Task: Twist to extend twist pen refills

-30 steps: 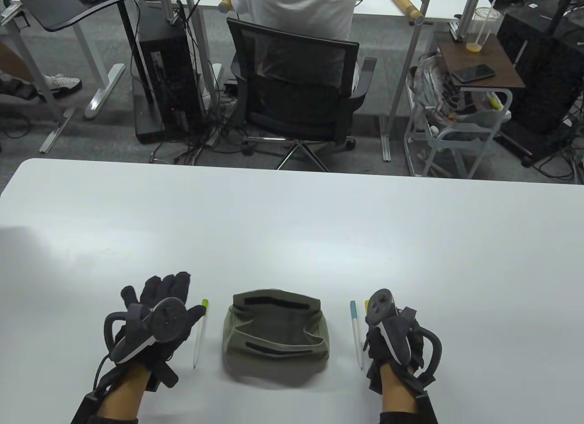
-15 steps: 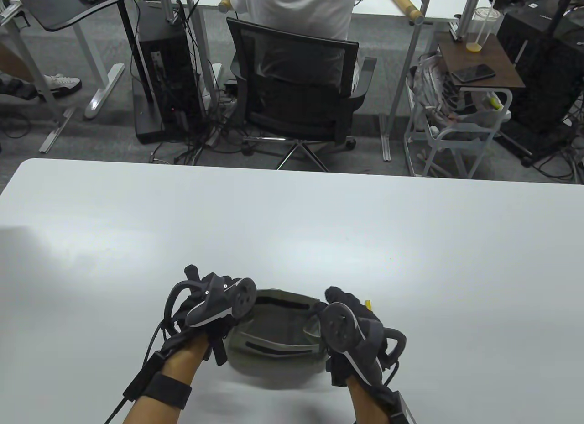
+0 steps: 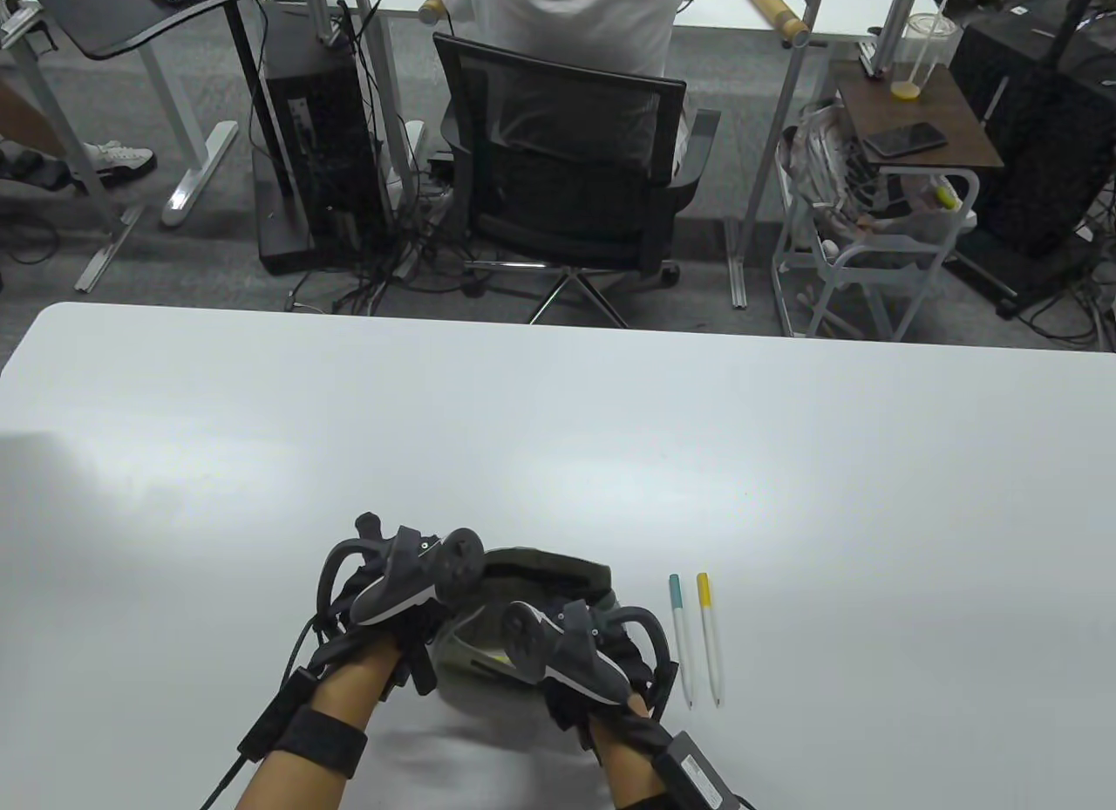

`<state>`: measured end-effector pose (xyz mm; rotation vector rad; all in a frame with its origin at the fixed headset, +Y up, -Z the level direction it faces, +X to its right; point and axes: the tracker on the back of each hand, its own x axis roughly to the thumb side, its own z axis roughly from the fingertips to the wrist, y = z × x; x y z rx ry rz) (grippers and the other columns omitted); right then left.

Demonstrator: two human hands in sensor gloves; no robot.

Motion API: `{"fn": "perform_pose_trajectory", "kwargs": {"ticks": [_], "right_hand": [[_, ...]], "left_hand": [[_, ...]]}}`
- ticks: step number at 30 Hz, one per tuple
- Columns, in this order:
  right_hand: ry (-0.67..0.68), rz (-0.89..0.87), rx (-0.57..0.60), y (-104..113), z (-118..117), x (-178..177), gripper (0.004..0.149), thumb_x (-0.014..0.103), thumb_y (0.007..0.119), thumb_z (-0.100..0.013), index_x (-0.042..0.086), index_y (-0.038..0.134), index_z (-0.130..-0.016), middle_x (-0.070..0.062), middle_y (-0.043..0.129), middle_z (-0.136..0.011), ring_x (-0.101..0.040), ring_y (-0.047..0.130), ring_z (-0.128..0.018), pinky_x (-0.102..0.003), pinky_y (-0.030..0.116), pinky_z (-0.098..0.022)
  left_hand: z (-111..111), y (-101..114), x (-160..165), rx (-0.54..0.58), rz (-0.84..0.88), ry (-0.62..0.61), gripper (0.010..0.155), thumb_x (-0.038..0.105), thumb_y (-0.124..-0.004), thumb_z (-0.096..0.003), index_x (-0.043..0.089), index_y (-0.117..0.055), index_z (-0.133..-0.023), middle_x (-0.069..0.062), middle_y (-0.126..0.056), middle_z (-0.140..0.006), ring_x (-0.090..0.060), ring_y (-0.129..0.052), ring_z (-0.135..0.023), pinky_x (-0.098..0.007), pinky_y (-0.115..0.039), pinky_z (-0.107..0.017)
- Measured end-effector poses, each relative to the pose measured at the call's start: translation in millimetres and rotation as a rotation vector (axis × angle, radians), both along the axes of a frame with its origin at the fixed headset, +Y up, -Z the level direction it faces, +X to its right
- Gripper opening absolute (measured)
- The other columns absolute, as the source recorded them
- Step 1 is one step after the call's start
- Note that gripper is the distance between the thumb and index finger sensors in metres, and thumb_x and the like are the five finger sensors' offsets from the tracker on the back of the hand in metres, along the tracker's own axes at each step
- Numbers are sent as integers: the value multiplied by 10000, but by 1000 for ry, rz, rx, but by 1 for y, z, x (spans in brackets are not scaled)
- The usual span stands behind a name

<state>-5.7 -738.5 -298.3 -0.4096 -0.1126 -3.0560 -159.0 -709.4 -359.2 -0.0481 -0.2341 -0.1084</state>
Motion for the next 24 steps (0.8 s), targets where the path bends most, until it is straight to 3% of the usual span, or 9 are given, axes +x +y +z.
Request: {"fn": "perform_pose_trajectory", "kwargs": {"ticks": [3, 7, 15, 19, 24], "right_hand": [[-17, 48, -59, -10, 0, -5, 654, 401, 862, -281, 211, 781, -901, -60, 895, -843, -98, 992, -353, -242, 863, -232], [-34, 60, -52, -13, -3, -7, 469, 307, 843, -329, 238, 883, -791, -37, 955, -738, -90, 990, -321, -244, 864, -209], [-9, 54, -117, -16, -3, -5, 534, 328, 858, -303, 238, 832, -829, -33, 918, -730, -81, 968, -349, -258, 848, -235], [7, 62, -75, -16, -1, -7, 455, 328, 860, -296, 272, 890, -747, -16, 927, -713, -83, 973, -336, -258, 851, -223], [2, 33, -64, -16, -1, -3, 426, 326, 837, -303, 290, 913, -721, -4, 921, -710, -81, 965, -337, -254, 845, -224]], "left_hand": [[-2, -1, 2, -9, 0, 2, 464, 470, -862, -485, 172, -895, -840, -51, -1028, -674, -322, -999, -647, -781, -469, -680], [0, -2, 1, -4, -6, 0, 462, 472, -859, -485, 176, -895, -838, -46, -1029, -677, -318, -1002, -651, -781, -474, -677], [-3, -2, 1, -8, 7, 24, 464, 464, -861, -481, 174, -893, -841, -49, -1028, -678, -318, -1001, -650, -780, -471, -679], [-3, -2, 2, -6, 0, 20, 459, 456, -860, -480, 176, -893, -842, -47, -1027, -680, -317, -1000, -653, -780, -467, -681], [-4, -2, 2, -1, -1, 17, 453, 447, -857, -474, 185, -892, -841, -41, -1027, -682, -314, -1001, -656, -779, -465, -684]]}}
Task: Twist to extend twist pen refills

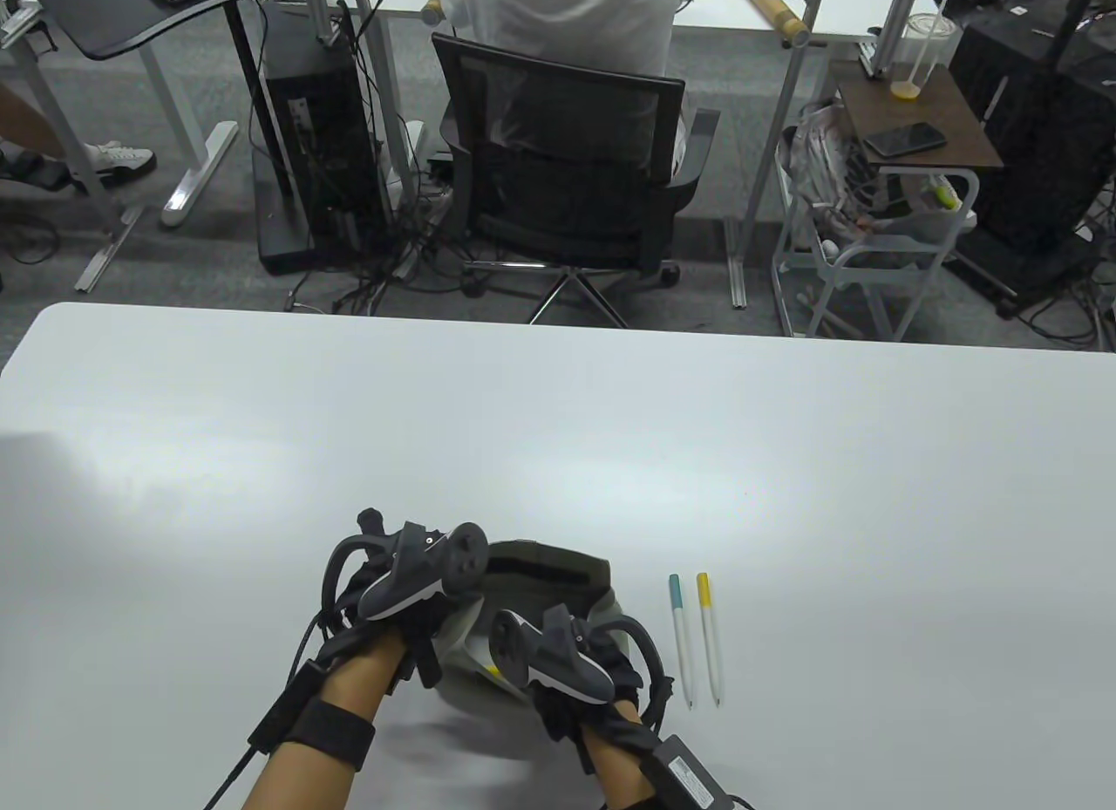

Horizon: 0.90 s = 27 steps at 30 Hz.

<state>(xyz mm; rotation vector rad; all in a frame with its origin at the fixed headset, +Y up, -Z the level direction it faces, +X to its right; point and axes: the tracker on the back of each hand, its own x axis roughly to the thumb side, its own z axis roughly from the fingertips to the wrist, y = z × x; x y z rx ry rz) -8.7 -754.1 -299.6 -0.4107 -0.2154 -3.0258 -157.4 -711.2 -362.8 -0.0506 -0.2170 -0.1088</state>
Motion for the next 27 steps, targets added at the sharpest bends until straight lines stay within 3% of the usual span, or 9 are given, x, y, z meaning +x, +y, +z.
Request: {"fn": "perform_pose_trajectory", "kwargs": {"ticks": [6, 9, 19, 23, 27], "right_hand": [[-66, -102, 27, 7, -1, 11, 455, 292, 750, -334, 248, 873, -770, -57, 893, -726, -85, 966, -349, -257, 851, -229], [-107, -195, 30, 13, -3, 21, 455, 278, 746, -338, 232, 872, -773, -75, 898, -719, -103, 976, -349, -266, 855, -226], [-85, -264, 107, 32, 3, 25, 450, 285, 751, -336, 232, 882, -764, -69, 916, -693, -108, 976, -314, -270, 850, -204], [-32, -294, 253, 54, 17, 23, 450, 299, 756, -331, 240, 888, -756, -56, 931, -677, -99, 978, -295, -262, 849, -191], [-60, -391, 411, 71, 31, 29, 452, 300, 757, -334, 227, 886, -761, -65, 931, -672, -103, 974, -282, -264, 843, -183]], "left_hand": [[0, 0, -1, -4, 0, -4, 450, 448, -855, -473, 191, -892, -841, -36, -1028, -683, -307, -1004, -657, -779, -467, -681], [-1, 0, -1, -11, 5, -2, 452, 447, -856, -473, 189, -892, -842, -39, -1027, -685, -311, -1002, -658, -780, -464, -682], [0, 0, -2, -13, 6, -14, 456, 452, -853, -475, 197, -884, -851, -32, -1022, -700, -305, -998, -674, -783, -458, -682], [0, 2, -5, -22, 31, -19, 482, 468, -855, -477, 193, -872, -872, -41, -1016, -720, -314, -991, -688, -788, -452, -679], [9, 17, -13, -12, 66, -32, 592, 475, -849, -485, 156, -804, -981, -73, -978, -840, -350, -948, -798, -806, -424, -678]]}}
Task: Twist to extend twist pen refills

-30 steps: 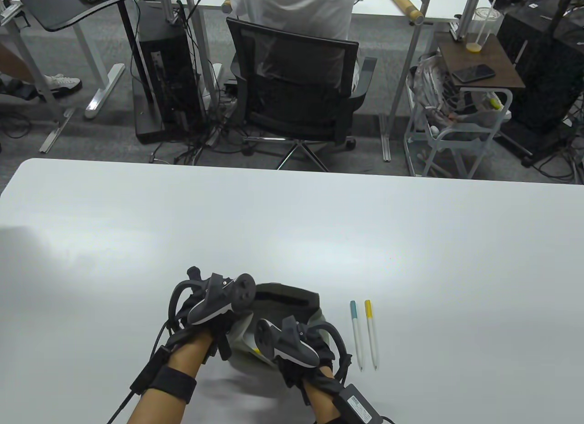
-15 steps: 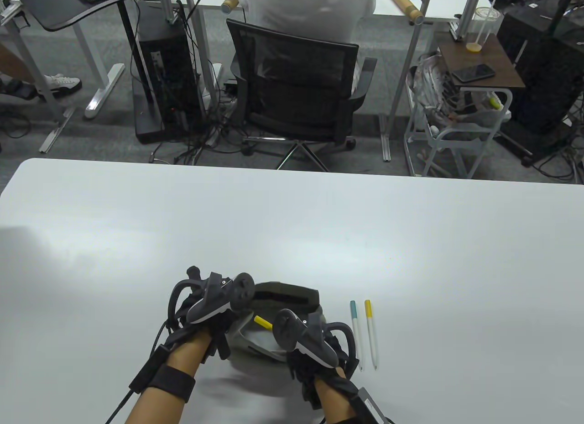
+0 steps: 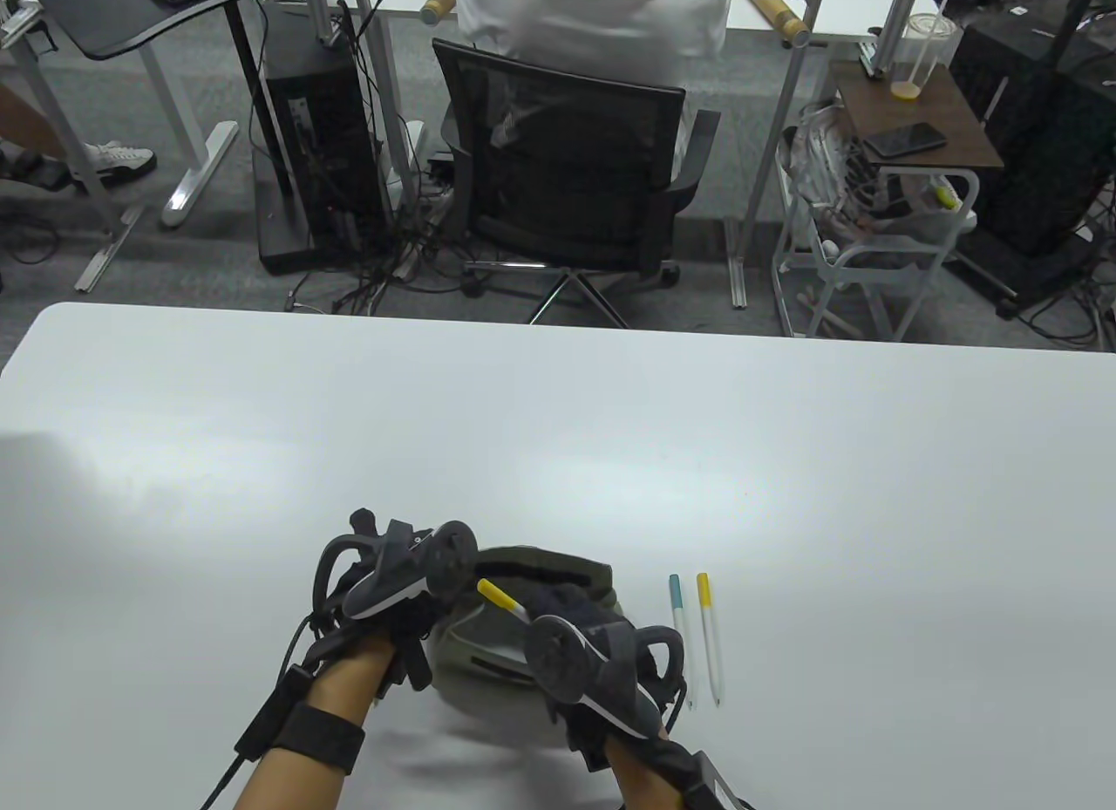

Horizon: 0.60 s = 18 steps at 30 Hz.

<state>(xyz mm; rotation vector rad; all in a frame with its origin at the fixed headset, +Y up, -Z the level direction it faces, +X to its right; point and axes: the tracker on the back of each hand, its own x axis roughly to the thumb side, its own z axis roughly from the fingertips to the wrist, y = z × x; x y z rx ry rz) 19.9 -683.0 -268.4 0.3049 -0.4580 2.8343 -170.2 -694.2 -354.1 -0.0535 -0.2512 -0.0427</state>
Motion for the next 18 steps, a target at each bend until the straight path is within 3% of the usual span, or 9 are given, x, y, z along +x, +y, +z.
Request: {"fn": "perform_pose_trajectory", "kwargs": {"ticks": [3, 5, 8, 10, 12, 15, 18], "right_hand": [[-53, -47, 91, 13, 6, 8, 453, 306, 752, -340, 227, 880, -766, -63, 929, -673, -88, 967, -268, -253, 840, -171], [-78, -175, 89, 18, 7, 16, 453, 308, 748, -344, 228, 872, -773, -60, 925, -678, -83, 966, -266, -249, 840, -171], [-70, -390, 34, 17, 6, 26, 454, 311, 742, -349, 230, 863, -778, -56, 923, -684, -74, 967, -265, -240, 844, -169], [-38, -526, -21, 14, 4, 30, 453, 306, 741, -350, 227, 858, -781, -61, 917, -691, -80, 965, -266, -244, 842, -170], [-40, -532, -16, 13, 5, 29, 453, 305, 742, -350, 228, 857, -781, -60, 915, -693, -81, 964, -266, -245, 841, -171], [-36, -488, -9, 12, 6, 26, 453, 312, 742, -348, 236, 858, -780, -52, 920, -690, -74, 966, -264, -239, 844, -170], [-28, -487, -9, 12, 9, 24, 452, 312, 743, -348, 234, 860, -778, -52, 920, -689, -73, 966, -263, -239, 844, -169]], "left_hand": [[12, 24, -7, 63, 88, -4, 662, 495, -846, -488, 148, -745, -1042, -103, -925, -930, -394, -890, -873, -813, -406, -677], [23, 46, -11, 131, 175, -7, 658, 493, -829, -503, 144, -733, -1052, -111, -917, -941, -403, -880, -880, -812, -406, -676], [39, 74, -10, 223, 326, -22, 582, 459, -788, -537, 141, -768, -1024, -108, -941, -906, -395, -904, -847, -803, -423, -675], [51, 92, -3, 274, 439, -55, 466, 320, -789, -547, 147, -810, -979, -91, -976, -854, -367, -941, -806, -790, -445, -678], [61, 106, 8, 313, 494, -101, 446, 289, -786, -546, 154, -815, -970, -81, -981, -844, -354, -951, -796, -782, -456, -681], [70, 116, 23, 333, 519, -144, 541, 457, -779, -546, 133, -816, -978, -104, -976, -845, -378, -940, -793, -789, -452, -675], [73, 121, 40, 292, 470, -152, 594, 528, -797, -529, 124, -832, -964, -114, -985, -823, -388, -943, -773, -792, -455, -673]]}}
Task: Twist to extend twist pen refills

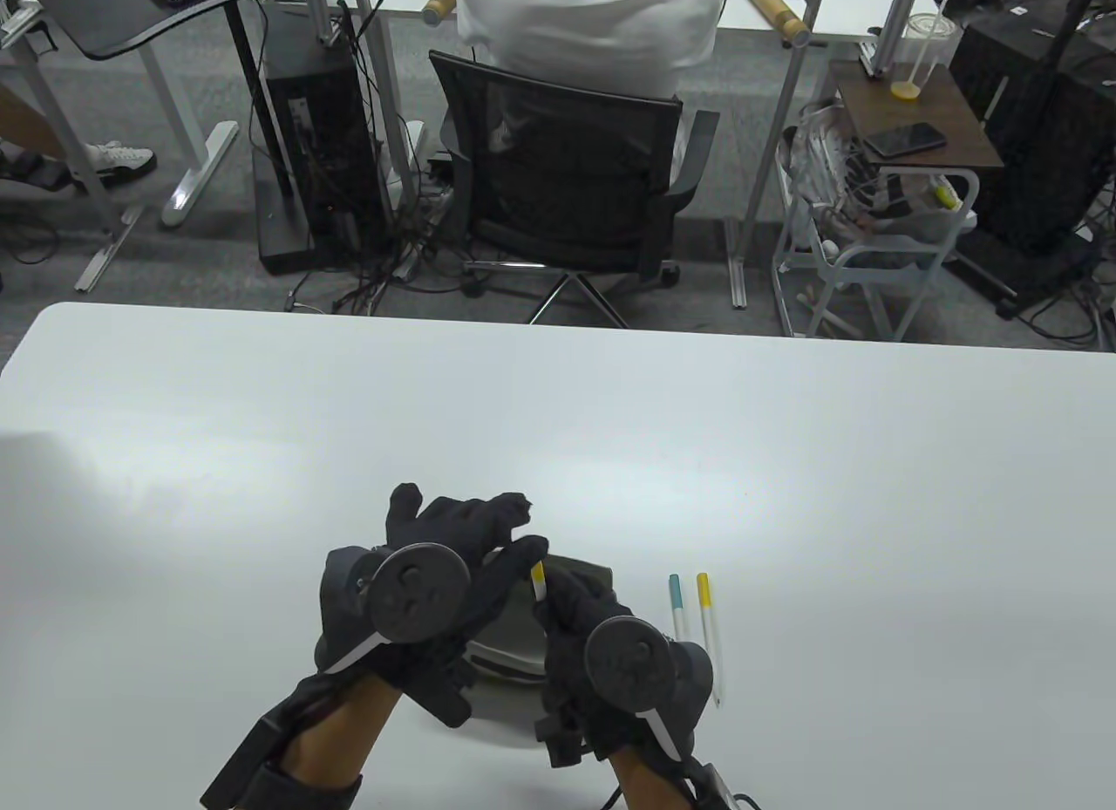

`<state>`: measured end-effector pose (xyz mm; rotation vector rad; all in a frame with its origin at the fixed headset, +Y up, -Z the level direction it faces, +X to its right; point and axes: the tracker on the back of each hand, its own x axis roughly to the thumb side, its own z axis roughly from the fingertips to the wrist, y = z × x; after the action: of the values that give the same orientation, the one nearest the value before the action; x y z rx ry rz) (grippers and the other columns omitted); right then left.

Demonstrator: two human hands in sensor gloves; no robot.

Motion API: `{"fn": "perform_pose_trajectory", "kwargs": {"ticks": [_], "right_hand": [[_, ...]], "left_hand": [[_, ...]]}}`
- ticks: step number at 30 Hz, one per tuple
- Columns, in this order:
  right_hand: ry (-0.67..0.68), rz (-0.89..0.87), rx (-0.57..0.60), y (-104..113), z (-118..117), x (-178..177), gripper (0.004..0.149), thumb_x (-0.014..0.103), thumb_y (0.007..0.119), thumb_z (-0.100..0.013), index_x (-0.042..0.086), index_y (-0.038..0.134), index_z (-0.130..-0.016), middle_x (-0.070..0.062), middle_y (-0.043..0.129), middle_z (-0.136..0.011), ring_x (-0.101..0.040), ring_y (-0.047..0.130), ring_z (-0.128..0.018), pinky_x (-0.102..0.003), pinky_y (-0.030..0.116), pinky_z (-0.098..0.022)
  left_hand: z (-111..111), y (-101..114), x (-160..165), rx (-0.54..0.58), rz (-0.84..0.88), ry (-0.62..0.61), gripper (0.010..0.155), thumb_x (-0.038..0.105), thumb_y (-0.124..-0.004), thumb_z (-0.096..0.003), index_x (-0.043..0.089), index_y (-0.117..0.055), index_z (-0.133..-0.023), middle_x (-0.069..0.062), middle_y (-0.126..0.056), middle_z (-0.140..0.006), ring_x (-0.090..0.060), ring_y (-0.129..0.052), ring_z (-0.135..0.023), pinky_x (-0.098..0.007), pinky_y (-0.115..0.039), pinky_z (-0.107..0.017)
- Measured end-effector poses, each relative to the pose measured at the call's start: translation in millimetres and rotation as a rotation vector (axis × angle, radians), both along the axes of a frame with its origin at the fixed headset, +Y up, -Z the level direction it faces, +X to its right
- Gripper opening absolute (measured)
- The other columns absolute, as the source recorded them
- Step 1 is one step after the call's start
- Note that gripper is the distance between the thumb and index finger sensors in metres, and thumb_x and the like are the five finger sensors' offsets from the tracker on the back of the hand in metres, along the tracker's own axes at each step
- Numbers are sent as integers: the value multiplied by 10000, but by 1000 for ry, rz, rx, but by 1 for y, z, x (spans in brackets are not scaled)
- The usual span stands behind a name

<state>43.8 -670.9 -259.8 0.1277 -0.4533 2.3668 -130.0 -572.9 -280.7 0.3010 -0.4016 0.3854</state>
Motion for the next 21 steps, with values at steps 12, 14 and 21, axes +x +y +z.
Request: {"fn": "perform_pose_trajectory", "kwargs": {"ticks": [12, 14, 21], "right_hand": [[-37, 2, 1, 0, 0, 4, 451, 307, 745, -351, 227, 859, -780, -59, 917, -690, -73, 962, -266, -240, 842, -173], [-43, 0, -6, -1, -1, 5, 451, 307, 746, -350, 226, 860, -779, -61, 916, -690, -74, 961, -268, -241, 841, -174], [-57, -8, -17, -2, -4, 7, 450, 304, 745, -350, 225, 859, -779, -62, 916, -690, -72, 961, -265, -240, 841, -173]], "left_hand": [[-5, -2, 23, 27, -76, -29, 460, 412, -879, -487, 132, -916, -849, -81, -1048, -659, -335, -1014, -635, -752, -524, -676], [-5, -3, 25, 42, -99, -26, 451, 393, -873, -488, 134, -918, -854, -79, -1056, -674, -335, -1019, -651, -749, -528, -678], [-7, -6, 31, 96, -107, -73, 448, 341, -881, -482, 140, -909, -881, -80, -1060, -719, -329, -1017, -688, -746, -528, -688]]}}
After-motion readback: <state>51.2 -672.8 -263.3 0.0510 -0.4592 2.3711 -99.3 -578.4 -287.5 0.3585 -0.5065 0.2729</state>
